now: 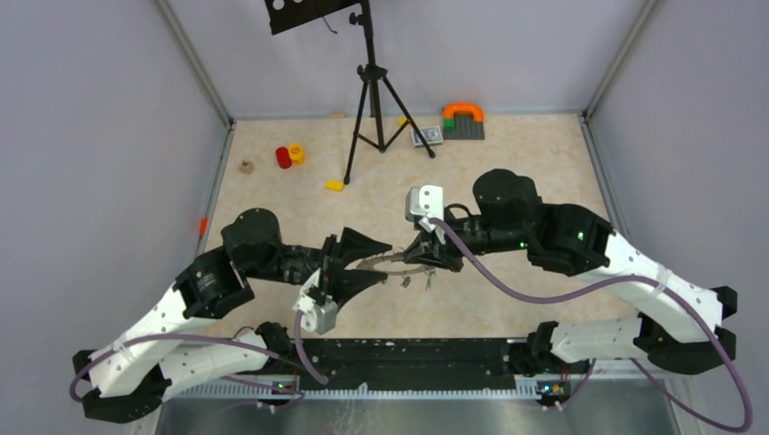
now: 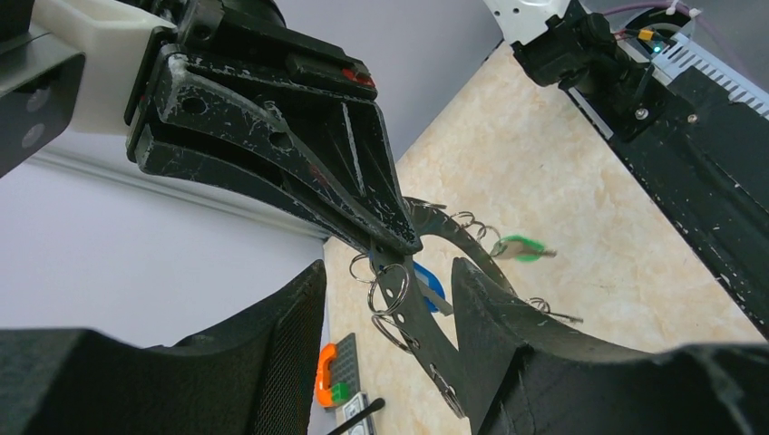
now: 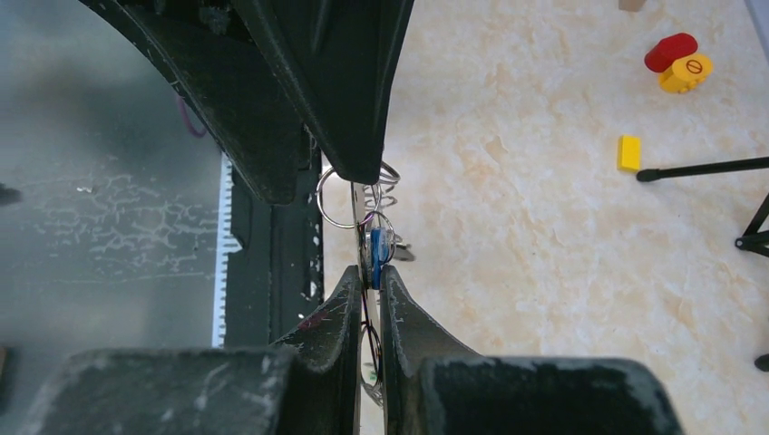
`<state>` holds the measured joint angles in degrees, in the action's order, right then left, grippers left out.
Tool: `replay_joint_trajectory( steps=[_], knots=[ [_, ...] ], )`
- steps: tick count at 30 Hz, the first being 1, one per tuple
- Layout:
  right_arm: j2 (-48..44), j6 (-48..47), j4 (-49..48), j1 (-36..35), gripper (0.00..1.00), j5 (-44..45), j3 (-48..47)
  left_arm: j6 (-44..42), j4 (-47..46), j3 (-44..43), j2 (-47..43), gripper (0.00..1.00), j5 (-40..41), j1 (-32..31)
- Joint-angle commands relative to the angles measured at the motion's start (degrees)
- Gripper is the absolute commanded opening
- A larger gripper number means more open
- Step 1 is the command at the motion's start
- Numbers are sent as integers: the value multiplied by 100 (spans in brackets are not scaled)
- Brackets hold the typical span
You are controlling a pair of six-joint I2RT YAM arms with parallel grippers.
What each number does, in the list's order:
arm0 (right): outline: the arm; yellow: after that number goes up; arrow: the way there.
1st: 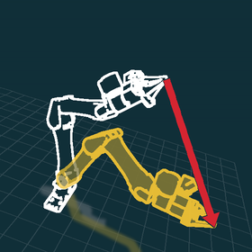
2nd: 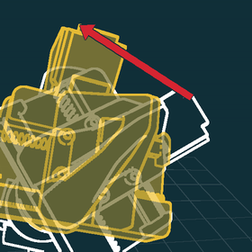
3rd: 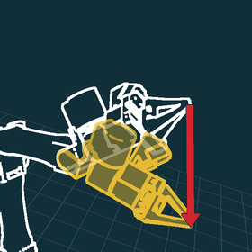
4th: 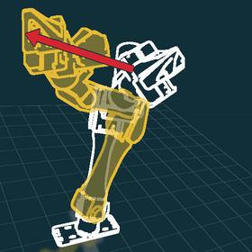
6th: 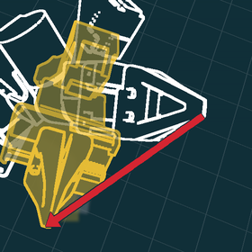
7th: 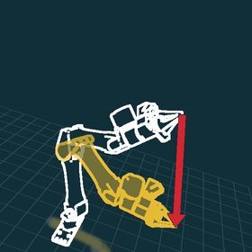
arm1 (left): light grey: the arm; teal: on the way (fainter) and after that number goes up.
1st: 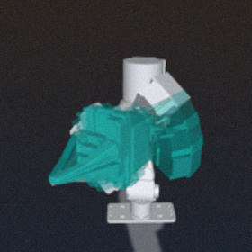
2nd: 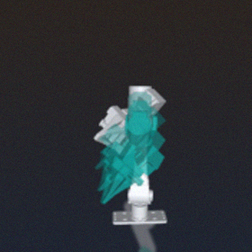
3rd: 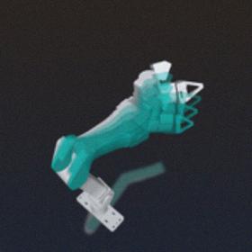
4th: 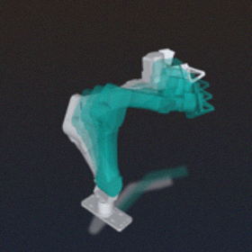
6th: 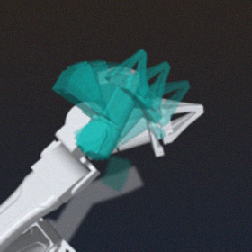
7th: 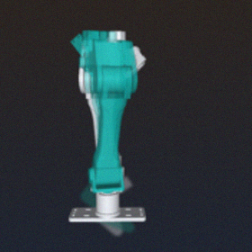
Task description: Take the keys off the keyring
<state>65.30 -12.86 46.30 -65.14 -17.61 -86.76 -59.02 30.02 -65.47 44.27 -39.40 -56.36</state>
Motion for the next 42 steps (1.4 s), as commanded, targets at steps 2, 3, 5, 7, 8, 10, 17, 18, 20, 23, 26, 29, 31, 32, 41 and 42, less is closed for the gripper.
replay_joint_trajectory(
  steps=[2, 3, 5, 7, 8, 10, 17, 18, 20, 23, 26, 29, 31, 32, 41, 42],
  knots=[
    [-111, 176, -311, -82, 0, -204, -341, -30, -18, -60, 64, 54, 78, -7],
    [-124, 191, -335, -78, 0, -222, -343, -64, 0, -65, 86, 53, 88, -7],
    [-140, 205, -366, -78, 0, -257, -350, -87, 12, -72, 119, 50, 124, -1],
    [-148, 218, -387, -82, 0, -297, -351, -105, 47, -104, 148, 44, 141, -6],
    [-144, 227, -391, -78, 0, -315, -350, -127, 74, -127, 156, 43, 147, -7],
    [-137, 236, -394, -80, 0, -345, -356, -143, 100, -139, 186, 41, 173, -1],
    [-142, 244, -384, -76, 0, -384, -320, -194, 139, -119, 196, 40, 389, -7],
    [-145, 241, -371, -77, 0, -376, -316, -199, 144, -121, 198, 39, 422, -3],
    [-148, 247, -364, -79, 0, -375, -302, -214, 144, -131, 196, 36, 481, -4],
    [-163, 249, -355, -78, 0, -366, -282, -223, 163, -140, 185, 32, 552, -2],
    [-178, 243, -368, -82, 0, -366, -280, -219, 175, -153, 161, 29, 597, -3],
    [-189, 233, -372, -78, 0, -337, -267, -231, 192, -164, 134, 26, 647, -4],
    [-193, 221, -359, -77, 0, -331, -250, -231, 210, -175, 111, 24, 685, -7],
    [-194, 223, -364, -82, 0, -331, -239, -229, 214, -181, 104, 24, 687, -2],
    [-177, 92, -336, -78, 0, -198, -101, -227, 215, -192, 125, 13, 660, -6],
    [-159, 65, -323, -79, 0, -161, -90, -228, 215, -190, 121, 13, 654, -5]
  ],
)
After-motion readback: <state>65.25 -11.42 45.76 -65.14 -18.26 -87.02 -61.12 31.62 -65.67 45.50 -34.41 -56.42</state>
